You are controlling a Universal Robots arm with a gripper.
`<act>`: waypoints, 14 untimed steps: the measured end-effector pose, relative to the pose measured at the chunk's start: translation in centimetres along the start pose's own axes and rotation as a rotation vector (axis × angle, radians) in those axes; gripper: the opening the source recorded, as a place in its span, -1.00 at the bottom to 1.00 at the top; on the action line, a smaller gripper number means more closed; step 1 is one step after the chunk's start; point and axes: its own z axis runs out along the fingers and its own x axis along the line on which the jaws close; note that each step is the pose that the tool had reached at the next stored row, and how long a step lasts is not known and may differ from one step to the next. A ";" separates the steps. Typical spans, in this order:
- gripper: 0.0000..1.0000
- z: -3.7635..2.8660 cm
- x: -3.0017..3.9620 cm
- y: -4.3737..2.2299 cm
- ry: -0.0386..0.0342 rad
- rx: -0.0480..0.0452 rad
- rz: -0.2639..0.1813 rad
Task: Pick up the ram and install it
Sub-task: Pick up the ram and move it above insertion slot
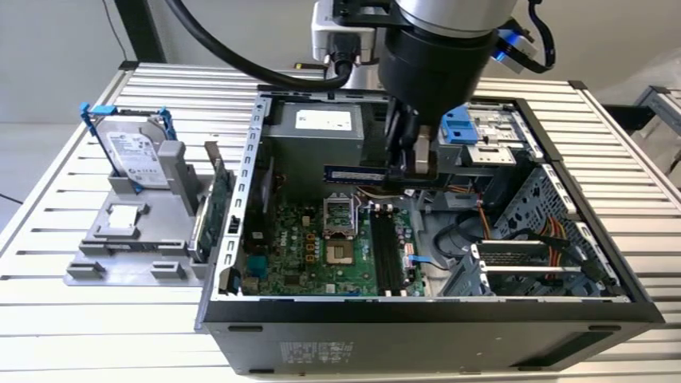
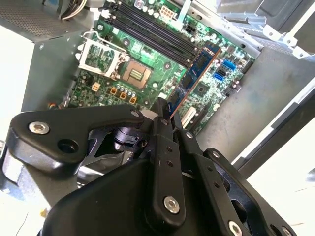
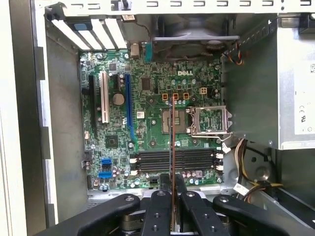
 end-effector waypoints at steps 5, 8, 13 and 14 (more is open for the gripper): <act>-1.00 0.00 -0.01 -0.15 0.0000 0.0000 0.000; -1.00 0.00 -0.02 -0.22 -0.0001 0.0000 0.000; -1.00 0.00 -0.03 -0.39 0.0000 0.0000 0.000; -1.00 0.00 -0.03 -0.45 0.0000 0.0001 0.000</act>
